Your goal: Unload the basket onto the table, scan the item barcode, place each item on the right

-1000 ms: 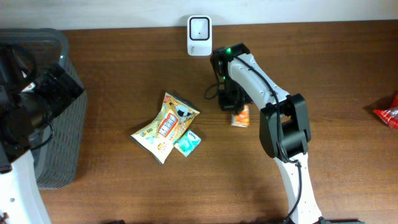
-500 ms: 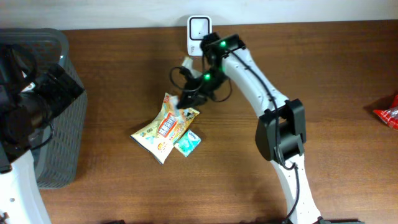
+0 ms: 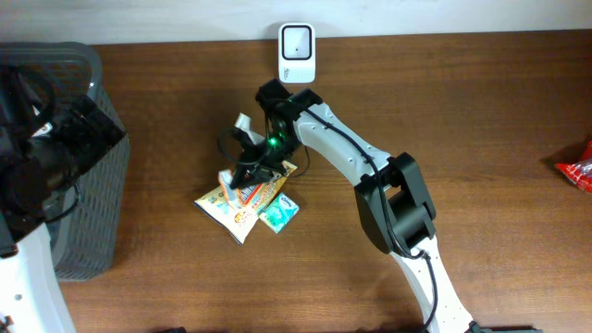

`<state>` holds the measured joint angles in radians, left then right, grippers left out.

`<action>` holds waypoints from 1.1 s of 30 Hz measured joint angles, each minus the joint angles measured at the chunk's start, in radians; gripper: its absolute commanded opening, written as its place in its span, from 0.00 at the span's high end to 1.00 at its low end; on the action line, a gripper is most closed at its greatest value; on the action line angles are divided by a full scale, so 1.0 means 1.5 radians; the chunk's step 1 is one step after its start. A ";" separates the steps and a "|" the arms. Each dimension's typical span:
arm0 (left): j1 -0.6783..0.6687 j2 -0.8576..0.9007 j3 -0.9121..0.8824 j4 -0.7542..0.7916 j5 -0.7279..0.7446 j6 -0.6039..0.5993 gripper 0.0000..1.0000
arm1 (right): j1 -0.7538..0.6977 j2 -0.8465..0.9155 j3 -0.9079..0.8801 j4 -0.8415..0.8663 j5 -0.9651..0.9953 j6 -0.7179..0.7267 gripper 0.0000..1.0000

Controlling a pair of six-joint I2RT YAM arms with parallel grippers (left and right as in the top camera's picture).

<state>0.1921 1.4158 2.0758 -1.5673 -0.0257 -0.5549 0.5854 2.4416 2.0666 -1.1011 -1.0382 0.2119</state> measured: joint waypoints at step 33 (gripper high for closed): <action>0.000 0.000 0.000 0.000 0.000 0.000 0.01 | -0.067 0.003 0.229 -0.300 0.358 -0.141 0.01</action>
<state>0.1921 1.4158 2.0758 -1.5673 -0.0257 -0.5549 0.4847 2.4454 2.4107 -1.5513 -0.5011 0.0006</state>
